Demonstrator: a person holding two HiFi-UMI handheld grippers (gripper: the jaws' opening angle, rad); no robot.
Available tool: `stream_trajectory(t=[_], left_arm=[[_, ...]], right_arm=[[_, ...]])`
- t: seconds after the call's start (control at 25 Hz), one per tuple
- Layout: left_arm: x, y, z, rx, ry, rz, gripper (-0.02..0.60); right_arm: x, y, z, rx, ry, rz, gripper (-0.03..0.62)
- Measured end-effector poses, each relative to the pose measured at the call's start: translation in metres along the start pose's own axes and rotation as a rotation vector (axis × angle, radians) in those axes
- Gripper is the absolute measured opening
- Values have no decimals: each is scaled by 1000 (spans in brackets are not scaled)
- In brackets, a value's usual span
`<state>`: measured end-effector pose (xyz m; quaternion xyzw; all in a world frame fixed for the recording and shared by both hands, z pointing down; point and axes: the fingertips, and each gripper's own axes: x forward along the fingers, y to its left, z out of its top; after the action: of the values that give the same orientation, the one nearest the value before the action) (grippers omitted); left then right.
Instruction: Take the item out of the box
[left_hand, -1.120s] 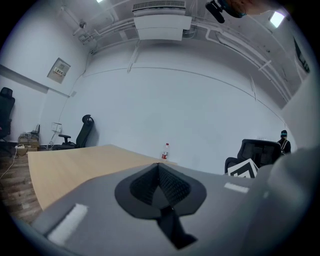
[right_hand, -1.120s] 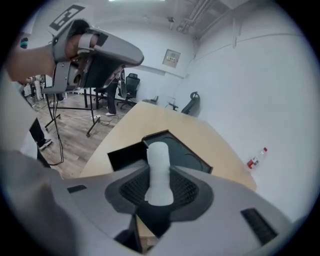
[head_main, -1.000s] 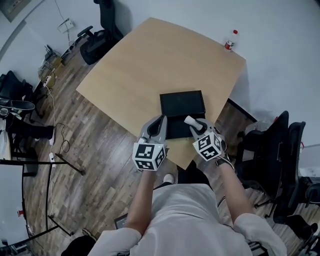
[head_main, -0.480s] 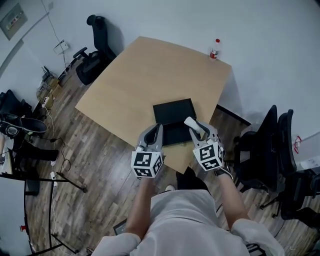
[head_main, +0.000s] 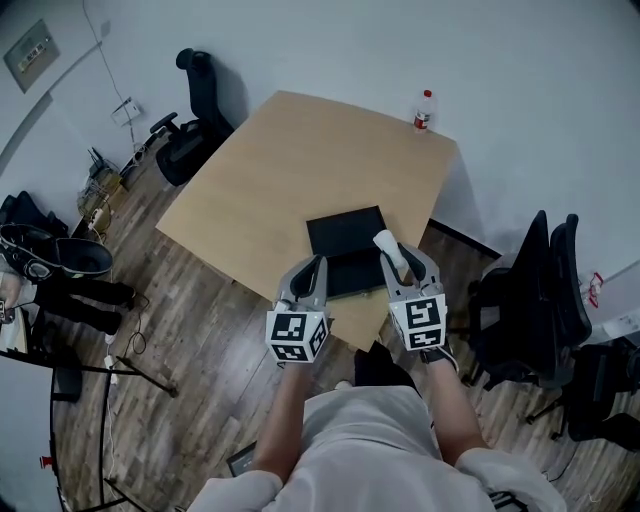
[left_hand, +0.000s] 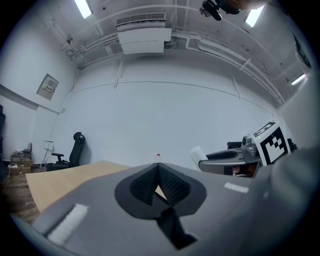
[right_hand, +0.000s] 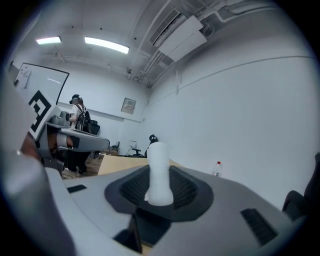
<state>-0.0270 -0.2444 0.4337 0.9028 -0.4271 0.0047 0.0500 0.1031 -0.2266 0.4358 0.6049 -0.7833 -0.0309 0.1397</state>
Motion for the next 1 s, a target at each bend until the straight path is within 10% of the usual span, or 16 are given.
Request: stream_trajectory(t=[1.0], left_arm=[[-20,-18,36,86,-92,36,8]], right_arm=[[-35,6,54,146,-208,-122,129]])
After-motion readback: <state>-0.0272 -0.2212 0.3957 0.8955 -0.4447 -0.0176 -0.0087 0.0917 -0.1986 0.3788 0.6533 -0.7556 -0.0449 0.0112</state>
